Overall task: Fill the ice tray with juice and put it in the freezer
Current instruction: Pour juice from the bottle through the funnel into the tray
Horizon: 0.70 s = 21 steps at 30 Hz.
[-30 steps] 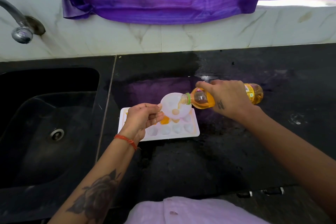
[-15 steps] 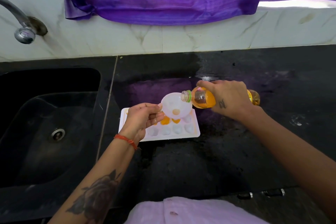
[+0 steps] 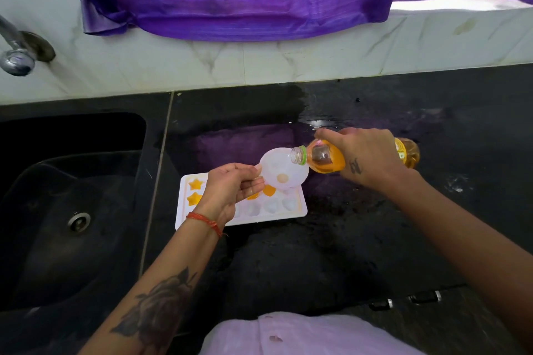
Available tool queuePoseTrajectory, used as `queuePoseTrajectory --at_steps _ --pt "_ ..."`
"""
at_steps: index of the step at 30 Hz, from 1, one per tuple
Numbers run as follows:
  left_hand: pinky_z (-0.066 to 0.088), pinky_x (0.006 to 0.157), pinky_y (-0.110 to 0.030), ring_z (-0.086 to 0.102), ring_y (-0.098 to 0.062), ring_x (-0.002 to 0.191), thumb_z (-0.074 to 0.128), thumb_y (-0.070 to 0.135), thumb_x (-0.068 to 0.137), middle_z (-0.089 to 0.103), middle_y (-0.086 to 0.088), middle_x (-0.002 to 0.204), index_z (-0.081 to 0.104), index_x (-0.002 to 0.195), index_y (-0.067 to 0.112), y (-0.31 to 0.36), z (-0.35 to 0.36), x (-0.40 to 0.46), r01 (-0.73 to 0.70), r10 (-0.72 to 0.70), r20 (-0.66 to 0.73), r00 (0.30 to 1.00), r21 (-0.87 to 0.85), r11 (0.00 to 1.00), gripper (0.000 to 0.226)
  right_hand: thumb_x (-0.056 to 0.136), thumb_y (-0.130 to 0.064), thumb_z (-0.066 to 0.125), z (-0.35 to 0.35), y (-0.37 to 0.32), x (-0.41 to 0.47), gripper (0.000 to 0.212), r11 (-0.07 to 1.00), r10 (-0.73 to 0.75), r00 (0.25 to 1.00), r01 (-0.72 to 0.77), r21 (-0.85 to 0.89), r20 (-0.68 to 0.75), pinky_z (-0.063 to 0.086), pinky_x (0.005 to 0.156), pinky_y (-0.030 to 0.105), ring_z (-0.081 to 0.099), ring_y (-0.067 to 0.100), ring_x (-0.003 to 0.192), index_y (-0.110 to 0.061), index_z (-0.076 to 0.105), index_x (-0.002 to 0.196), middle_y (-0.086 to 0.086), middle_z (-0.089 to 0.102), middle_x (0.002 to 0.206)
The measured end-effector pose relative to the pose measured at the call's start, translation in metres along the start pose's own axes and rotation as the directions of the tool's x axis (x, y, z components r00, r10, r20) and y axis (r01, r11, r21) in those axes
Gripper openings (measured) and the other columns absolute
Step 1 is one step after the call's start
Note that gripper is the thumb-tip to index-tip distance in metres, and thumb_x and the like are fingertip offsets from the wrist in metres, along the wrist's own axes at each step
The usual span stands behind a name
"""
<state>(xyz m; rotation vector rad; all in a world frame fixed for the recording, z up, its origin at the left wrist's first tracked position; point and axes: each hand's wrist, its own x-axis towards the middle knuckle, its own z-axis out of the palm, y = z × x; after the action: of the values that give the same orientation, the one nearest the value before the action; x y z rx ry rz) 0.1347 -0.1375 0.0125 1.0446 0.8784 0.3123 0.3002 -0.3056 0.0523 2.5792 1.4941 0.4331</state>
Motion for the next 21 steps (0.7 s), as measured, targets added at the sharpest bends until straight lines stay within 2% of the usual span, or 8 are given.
queuePoseTrajectory --at_steps 13,21 --pt "0.054 0.048 -0.019 0.068 -0.013 0.051 0.069 -0.001 0.077 0.070 -0.006 0.055 0.065 0.077 -0.001 -0.003 0.013 0.004 0.017 -0.017 -0.004 1.000 0.021 1.000 0.003 0.081 -0.034 0.066 0.001 0.009 -0.004 0.061 0.999 0.004 1.000 -0.003 -0.039 0.030 0.033 0.058 0.027 0.064 0.029 0.084 -0.037 0.035 0.133 0.001 0.067 0.100" --pt "0.054 0.048 -0.019 0.069 -0.013 0.052 0.069 0.000 0.077 0.070 -0.006 0.055 0.066 0.077 0.000 -0.002 0.014 0.003 0.024 -0.024 -0.007 1.000 0.024 0.999 0.003 0.079 -0.041 0.069 0.003 0.010 -0.003 0.060 1.000 0.020 1.000 -0.020 -0.007 0.015 0.032 0.057 0.027 0.064 0.028 0.080 -0.038 0.038 0.130 -0.001 0.067 0.095"
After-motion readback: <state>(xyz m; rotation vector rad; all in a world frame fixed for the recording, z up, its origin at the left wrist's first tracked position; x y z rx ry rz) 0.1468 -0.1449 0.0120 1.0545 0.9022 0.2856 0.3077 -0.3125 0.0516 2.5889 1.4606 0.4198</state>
